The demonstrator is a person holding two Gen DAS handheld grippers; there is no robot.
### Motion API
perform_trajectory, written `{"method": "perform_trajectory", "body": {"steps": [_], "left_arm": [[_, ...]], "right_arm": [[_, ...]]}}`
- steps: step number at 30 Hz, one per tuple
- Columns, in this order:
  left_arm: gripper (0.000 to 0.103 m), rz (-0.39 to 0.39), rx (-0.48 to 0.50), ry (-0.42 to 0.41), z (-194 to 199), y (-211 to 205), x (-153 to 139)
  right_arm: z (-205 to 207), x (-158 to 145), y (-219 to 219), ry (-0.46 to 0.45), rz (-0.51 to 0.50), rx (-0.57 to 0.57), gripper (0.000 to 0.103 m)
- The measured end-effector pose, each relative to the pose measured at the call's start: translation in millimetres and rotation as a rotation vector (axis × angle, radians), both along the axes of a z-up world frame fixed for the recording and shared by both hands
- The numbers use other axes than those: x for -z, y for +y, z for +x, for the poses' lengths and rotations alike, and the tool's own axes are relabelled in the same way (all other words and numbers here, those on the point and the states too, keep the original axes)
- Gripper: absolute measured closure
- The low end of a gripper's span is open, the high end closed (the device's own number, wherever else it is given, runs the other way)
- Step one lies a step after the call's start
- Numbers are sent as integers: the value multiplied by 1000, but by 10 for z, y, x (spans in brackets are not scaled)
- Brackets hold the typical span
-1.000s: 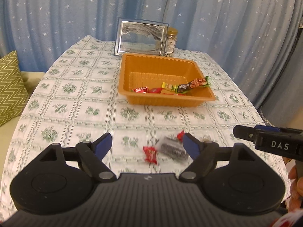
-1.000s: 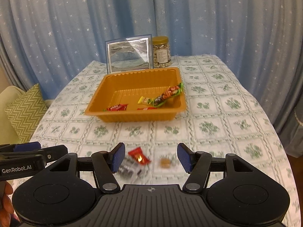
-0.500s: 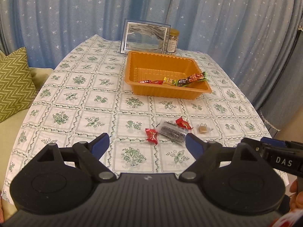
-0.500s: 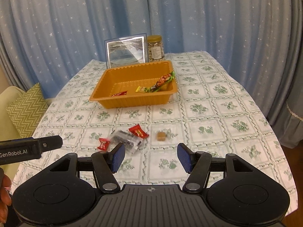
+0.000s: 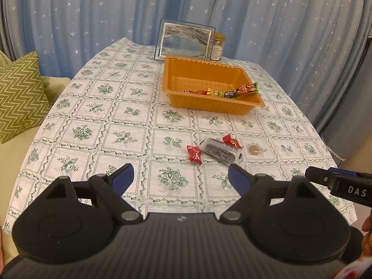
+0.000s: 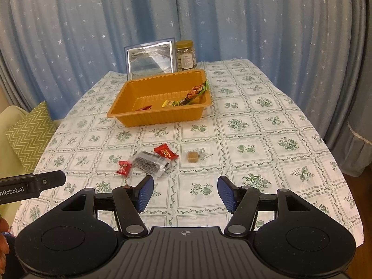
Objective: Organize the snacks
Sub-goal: 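Grasp the red candy with the left gripper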
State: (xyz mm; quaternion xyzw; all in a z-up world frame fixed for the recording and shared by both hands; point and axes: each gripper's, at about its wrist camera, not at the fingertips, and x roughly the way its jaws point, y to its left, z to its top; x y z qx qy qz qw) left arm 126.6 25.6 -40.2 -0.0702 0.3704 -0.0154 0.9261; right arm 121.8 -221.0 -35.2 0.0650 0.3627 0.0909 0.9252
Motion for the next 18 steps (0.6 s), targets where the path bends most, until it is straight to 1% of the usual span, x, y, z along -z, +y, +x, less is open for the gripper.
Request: {"method": "perform_trajectory", "body": {"steps": [7, 14, 18], "left_arm": [[16, 4, 6, -2, 19, -20, 49], [17, 18, 19, -4, 107, -92, 167], [23, 23, 29, 5, 182, -132, 273]], "right_arm": [[28, 55, 7, 8, 0, -1, 42], [101, 128, -28, 13, 8, 9, 42], [172, 198, -36, 23, 13, 11, 42]]}}
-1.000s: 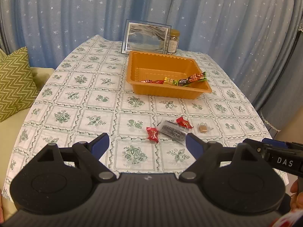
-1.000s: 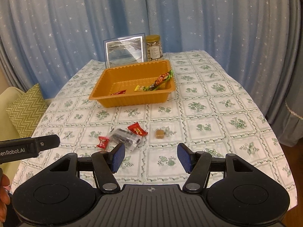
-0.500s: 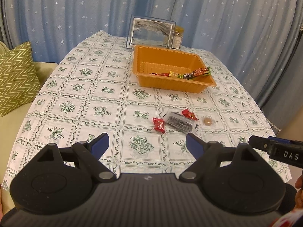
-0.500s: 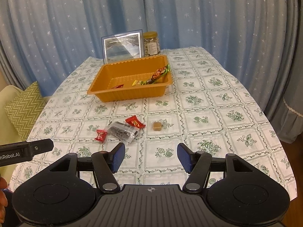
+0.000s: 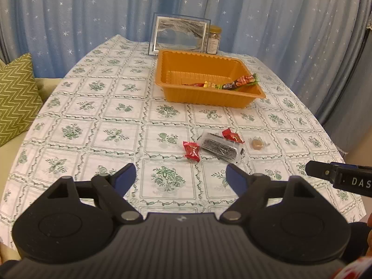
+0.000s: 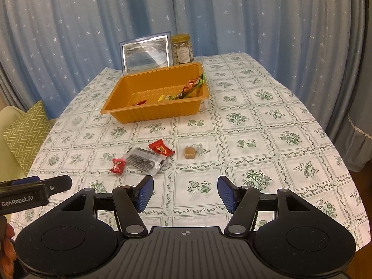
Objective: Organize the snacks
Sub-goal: 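Grasp the red candy with the left gripper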
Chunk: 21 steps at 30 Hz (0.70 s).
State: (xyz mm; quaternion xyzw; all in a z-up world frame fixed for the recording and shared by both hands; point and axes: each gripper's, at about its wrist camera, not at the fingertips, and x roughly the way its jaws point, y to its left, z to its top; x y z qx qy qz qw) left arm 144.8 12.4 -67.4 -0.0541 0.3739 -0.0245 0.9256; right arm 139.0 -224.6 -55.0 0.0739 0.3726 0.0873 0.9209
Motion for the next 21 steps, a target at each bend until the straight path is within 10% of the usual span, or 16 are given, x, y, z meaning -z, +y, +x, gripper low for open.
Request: {"method": "perform_trajectory", "body": {"steps": [21], "left_arm": [[50, 36, 44, 55, 730, -145, 626]], "right_arm": [[563, 497, -4, 64, 15, 1, 42]]}}
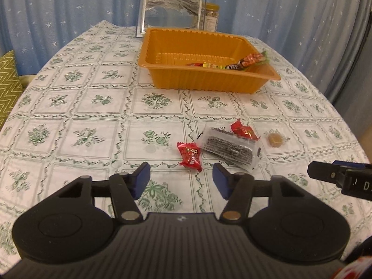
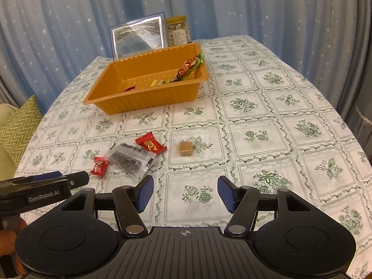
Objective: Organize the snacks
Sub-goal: 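Grasp the red candy with the left gripper, then grasp the clear bag of dark sticks with the right gripper while the left gripper holds the red candy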
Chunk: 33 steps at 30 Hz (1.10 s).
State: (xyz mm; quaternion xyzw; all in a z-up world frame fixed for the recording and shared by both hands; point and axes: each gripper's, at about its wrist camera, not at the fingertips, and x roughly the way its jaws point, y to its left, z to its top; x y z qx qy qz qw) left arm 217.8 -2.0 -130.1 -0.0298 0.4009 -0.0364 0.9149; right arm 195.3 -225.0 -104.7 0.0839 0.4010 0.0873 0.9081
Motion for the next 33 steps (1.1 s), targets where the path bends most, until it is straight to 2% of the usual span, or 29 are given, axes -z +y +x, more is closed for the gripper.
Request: {"method": "perform_trajectory", "body": {"steps": [3, 11, 15, 18, 22, 29, 33], "left_arm": [[59, 6, 10, 6, 97, -29, 82], [67, 46, 54, 6, 327, -113, 225], [80, 55, 64, 17, 393, -114, 282], [82, 60, 71, 14, 389, -95, 275], [83, 50, 57, 11, 341, 2, 234], [83, 29, 8, 7, 240, 235, 135], [83, 32, 1, 7, 197, 318, 93]], "right_arm": [[75, 74, 0, 11, 1, 3, 42], [211, 203, 36, 30, 3, -5, 42], [262, 233, 76, 27, -1, -21, 42], [301, 242, 118, 19, 1, -49, 42], [354, 233, 246, -10, -4, -147, 42], [488, 239, 579, -75, -42, -386, 42], [599, 268, 732, -107, -98, -488, 42]]}}
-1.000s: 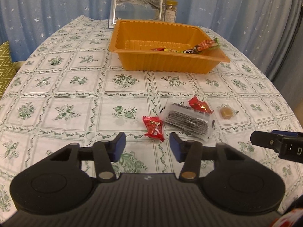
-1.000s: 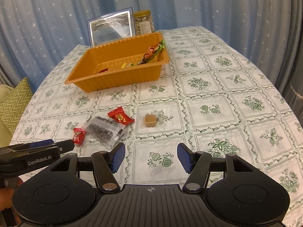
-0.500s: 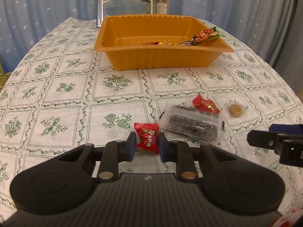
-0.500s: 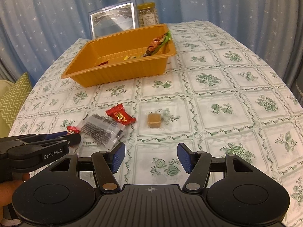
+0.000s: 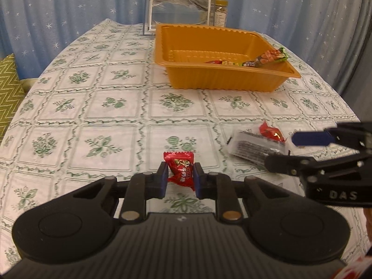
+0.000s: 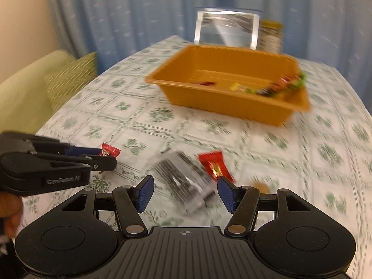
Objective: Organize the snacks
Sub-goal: 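Grasp the clear bag of dark sticks with the right gripper while the left gripper holds the red candy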
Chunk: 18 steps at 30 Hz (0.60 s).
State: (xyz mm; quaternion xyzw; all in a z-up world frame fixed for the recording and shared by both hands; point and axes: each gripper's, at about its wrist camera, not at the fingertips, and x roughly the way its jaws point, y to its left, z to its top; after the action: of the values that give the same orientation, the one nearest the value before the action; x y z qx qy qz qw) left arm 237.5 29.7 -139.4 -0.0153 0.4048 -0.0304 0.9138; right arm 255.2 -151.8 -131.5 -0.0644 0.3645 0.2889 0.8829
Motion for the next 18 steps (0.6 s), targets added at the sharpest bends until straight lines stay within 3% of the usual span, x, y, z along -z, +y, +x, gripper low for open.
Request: {"method": "perform_trajectory", "body": {"steps": [10, 18], "left_arm": [[83, -18, -10, 9, -19, 59, -2], [83, -25, -14, 14, -45, 73, 7]], "right_arm": [[260, 172, 301, 5, -154, -165, 42], [226, 231, 288, 36, -135, -117, 44]]}}
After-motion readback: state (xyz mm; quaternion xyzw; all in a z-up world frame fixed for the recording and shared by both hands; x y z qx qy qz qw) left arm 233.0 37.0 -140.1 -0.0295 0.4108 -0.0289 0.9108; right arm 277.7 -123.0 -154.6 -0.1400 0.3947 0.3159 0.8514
